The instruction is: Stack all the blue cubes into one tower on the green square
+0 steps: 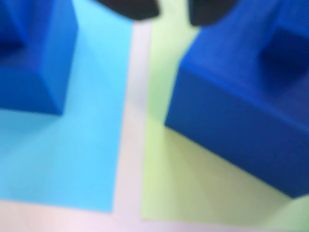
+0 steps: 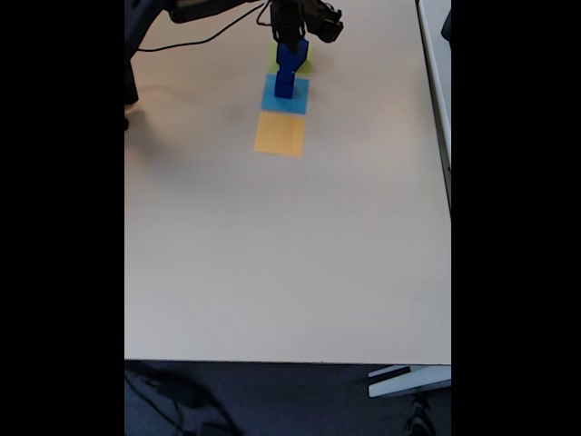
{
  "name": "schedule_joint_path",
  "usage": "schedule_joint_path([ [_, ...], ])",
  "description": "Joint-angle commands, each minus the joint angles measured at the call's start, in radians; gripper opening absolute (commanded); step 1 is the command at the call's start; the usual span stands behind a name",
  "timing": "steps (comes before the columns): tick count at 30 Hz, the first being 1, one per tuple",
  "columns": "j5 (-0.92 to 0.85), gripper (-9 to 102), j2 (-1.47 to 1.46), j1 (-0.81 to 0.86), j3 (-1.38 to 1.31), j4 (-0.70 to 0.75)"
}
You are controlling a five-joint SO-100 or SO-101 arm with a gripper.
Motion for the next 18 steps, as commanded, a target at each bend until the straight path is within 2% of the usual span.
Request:
schedule_joint_path([
  [1, -0.009, 0, 0.118, 0.011, -0.006, -0.017],
  [18, -0.031, 0, 0.087, 0.029, 0.006, -0.023],
])
